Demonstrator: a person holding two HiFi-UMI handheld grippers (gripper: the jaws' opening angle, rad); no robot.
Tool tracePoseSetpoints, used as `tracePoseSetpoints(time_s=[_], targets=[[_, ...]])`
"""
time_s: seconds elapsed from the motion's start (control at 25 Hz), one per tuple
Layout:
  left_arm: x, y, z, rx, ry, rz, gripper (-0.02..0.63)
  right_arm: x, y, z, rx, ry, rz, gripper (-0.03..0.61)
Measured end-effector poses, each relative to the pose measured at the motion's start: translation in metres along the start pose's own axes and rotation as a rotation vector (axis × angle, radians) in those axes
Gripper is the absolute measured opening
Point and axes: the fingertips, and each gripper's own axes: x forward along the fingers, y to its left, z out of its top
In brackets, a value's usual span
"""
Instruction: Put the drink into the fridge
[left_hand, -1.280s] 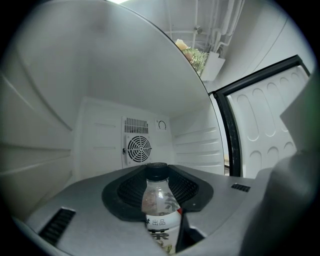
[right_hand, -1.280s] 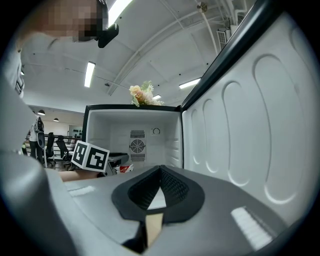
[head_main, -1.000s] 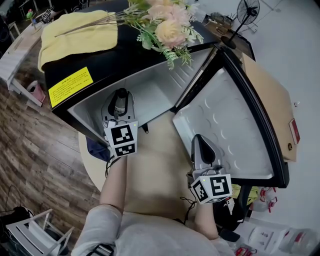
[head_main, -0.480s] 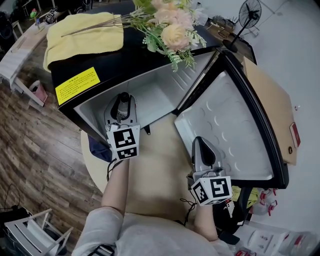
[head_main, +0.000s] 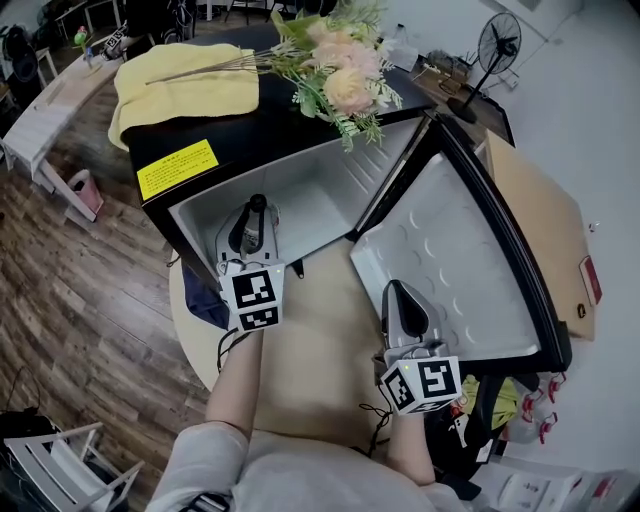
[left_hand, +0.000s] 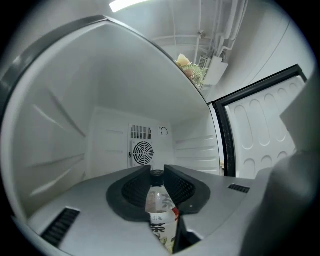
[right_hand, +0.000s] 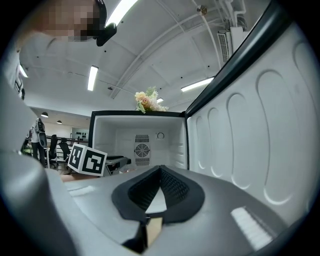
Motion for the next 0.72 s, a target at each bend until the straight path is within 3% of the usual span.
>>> tracePoseSetpoints(time_s=[0.2, 0.72], targets=[[-0.020, -0.001, 0.008, 0.008, -0.009, 0.010, 0.016, -0.002, 0.010, 0.004, 0.005, -0.014, 0.032, 0.009], [-0.078, -0.018, 0.021, 0.029, 0.001, -0.017, 0.011, -0.013, 0.033, 0.013, 0.016, -0.048, 0.134, 0.009]])
